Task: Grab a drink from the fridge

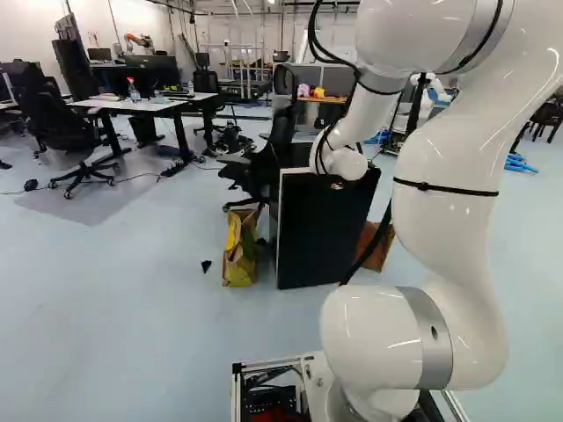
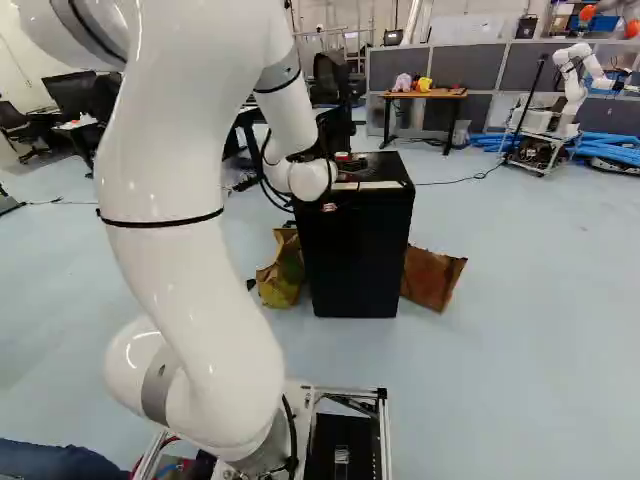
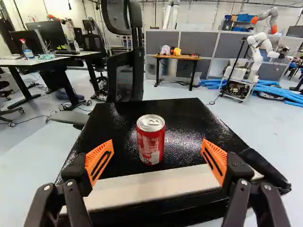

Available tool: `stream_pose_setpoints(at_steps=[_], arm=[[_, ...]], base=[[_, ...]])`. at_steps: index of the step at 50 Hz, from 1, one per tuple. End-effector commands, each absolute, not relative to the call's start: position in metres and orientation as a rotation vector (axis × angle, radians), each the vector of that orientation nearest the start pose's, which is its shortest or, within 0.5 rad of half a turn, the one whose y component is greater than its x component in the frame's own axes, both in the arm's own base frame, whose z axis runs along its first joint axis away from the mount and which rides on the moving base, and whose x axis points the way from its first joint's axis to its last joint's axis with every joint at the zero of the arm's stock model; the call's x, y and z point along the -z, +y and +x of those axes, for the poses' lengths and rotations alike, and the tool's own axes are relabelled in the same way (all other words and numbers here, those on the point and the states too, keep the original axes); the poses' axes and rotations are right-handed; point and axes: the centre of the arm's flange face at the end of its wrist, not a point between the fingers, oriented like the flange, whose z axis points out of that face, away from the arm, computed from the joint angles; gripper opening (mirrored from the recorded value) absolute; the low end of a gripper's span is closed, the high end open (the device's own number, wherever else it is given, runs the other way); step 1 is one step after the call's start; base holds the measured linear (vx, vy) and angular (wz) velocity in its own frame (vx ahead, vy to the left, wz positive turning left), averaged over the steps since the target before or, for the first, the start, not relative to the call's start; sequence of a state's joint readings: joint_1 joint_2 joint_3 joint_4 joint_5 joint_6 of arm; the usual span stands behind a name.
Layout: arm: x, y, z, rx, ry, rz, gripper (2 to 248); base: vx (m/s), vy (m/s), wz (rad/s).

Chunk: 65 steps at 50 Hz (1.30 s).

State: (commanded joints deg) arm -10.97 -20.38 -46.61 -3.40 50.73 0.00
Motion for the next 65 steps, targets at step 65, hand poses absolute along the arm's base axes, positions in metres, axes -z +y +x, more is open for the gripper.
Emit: stream_pose_setpoints(at_steps=[65], arm=[[-0.344, -0.107, 0.596, 2.096, 0.212, -2.481, 247]], base=[[0.0, 0.0, 0.0]])
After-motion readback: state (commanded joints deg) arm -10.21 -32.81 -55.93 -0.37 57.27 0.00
